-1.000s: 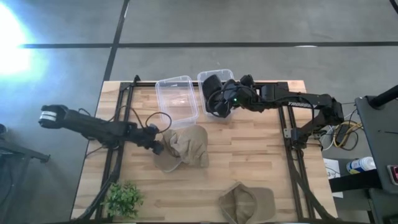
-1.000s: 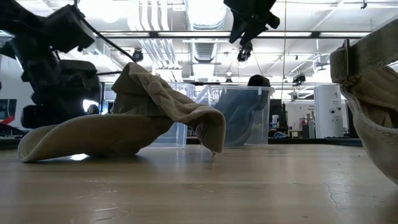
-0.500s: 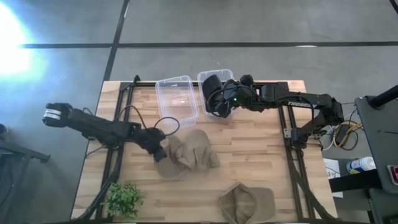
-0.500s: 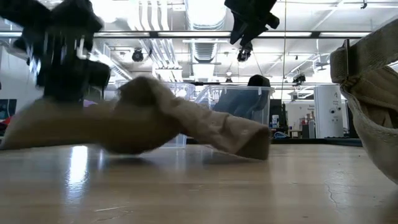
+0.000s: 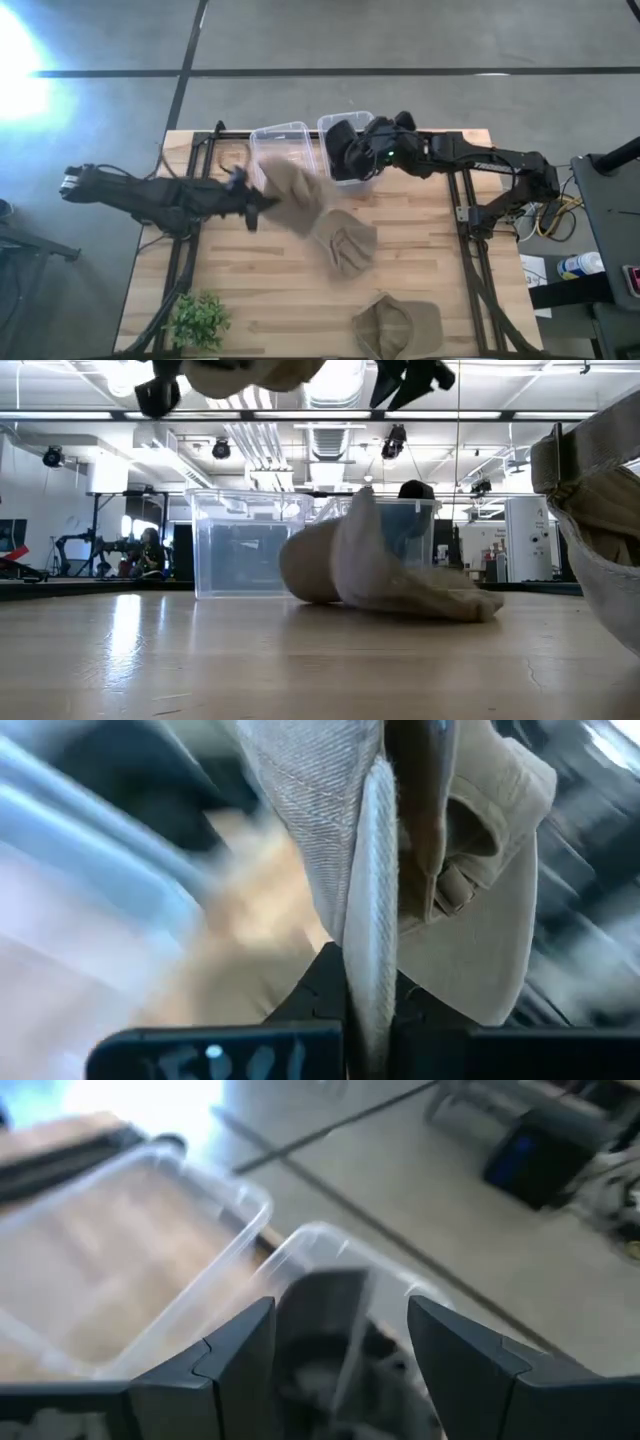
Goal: Pick & Place hat
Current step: Put the left brown cap into the left transparent bin
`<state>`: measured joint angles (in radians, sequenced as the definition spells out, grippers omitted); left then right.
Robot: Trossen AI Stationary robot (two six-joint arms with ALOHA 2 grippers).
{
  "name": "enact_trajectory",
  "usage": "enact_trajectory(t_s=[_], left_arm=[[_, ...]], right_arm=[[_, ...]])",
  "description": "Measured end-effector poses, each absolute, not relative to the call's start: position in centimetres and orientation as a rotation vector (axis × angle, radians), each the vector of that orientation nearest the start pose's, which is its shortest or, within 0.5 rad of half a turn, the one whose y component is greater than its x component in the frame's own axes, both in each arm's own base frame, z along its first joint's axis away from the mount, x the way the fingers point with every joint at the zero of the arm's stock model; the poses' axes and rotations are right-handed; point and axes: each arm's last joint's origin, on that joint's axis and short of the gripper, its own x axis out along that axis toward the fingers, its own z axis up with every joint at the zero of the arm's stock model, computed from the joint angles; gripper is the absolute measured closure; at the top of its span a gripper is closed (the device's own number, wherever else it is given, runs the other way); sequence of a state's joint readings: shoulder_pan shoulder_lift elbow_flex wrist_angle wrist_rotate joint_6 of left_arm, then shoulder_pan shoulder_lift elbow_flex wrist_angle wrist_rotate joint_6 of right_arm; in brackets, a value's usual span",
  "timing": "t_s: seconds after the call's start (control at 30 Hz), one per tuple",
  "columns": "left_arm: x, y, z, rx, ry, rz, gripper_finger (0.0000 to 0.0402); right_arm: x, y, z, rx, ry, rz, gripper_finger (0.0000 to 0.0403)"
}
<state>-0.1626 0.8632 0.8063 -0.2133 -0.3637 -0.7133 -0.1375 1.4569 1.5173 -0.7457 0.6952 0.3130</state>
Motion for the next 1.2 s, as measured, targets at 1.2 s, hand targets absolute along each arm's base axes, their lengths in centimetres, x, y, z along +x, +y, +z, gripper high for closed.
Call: enact_trajectory(t_s=[1.2], left_arm=[[26.1,1.9,24.2,0.178,1.041,1.066,0.0395]], right_arm=[[27.2,-6.5,38.9,0.105,0.557,-1.026,0.0179]])
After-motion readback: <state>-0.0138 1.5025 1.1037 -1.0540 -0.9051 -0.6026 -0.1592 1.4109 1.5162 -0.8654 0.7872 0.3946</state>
